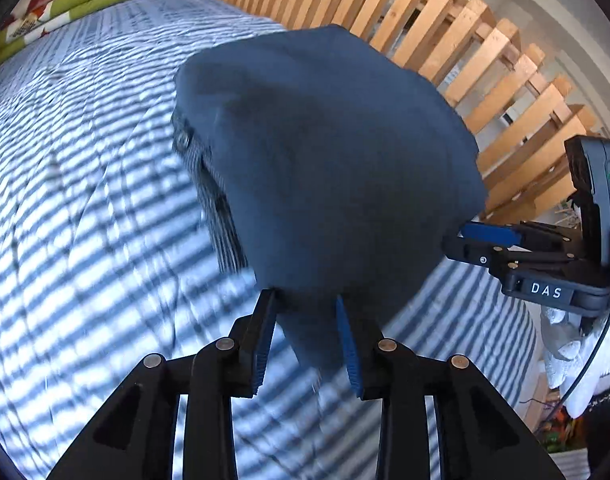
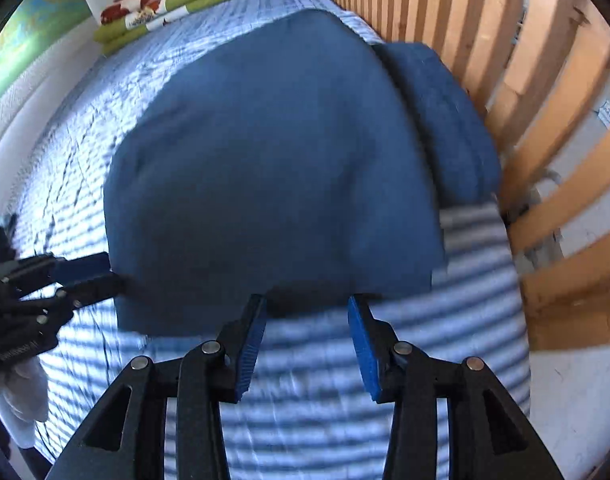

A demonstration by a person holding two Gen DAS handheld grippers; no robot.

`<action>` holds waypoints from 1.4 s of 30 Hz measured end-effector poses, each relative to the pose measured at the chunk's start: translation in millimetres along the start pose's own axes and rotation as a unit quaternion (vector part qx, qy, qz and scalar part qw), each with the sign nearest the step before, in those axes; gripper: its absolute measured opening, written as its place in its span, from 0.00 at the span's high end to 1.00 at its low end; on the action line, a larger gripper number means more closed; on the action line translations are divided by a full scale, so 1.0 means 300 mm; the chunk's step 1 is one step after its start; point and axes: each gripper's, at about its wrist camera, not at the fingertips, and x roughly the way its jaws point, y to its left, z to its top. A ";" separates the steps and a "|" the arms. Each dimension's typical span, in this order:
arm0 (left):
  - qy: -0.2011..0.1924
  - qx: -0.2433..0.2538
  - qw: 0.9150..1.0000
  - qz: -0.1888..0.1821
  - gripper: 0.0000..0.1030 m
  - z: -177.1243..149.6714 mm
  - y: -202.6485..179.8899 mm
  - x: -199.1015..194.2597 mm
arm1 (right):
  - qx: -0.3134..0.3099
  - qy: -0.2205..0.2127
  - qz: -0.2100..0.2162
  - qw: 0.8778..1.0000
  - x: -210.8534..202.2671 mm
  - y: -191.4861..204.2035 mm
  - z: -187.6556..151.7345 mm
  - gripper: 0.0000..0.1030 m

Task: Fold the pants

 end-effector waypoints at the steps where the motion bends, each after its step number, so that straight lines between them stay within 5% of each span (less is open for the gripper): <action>1: -0.001 -0.004 1.000 0.009 0.67 -0.027 -0.011 -0.024 | -0.002 0.001 0.004 1.000 -0.017 0.003 -0.026 0.62; 10: -0.077 -0.024 0.991 0.104 0.39 -0.222 -0.144 -0.421 | -0.042 -0.083 -0.017 0.996 -0.351 0.120 -0.205 0.62; 24: -0.125 -0.027 0.979 0.157 0.27 -0.617 -0.349 -0.885 | -0.103 -0.146 0.022 0.984 -0.704 0.410 -0.494 0.61; 33: -0.147 -0.073 0.972 0.170 0.20 -0.875 -0.395 -1.022 | -0.083 -0.187 0.030 0.978 -0.839 0.480 -0.693 0.56; 42: -0.174 -0.059 0.960 0.209 0.16 -1.041 -0.471 -1.122 | -0.074 -0.206 0.018 0.976 -0.877 0.536 -0.838 0.55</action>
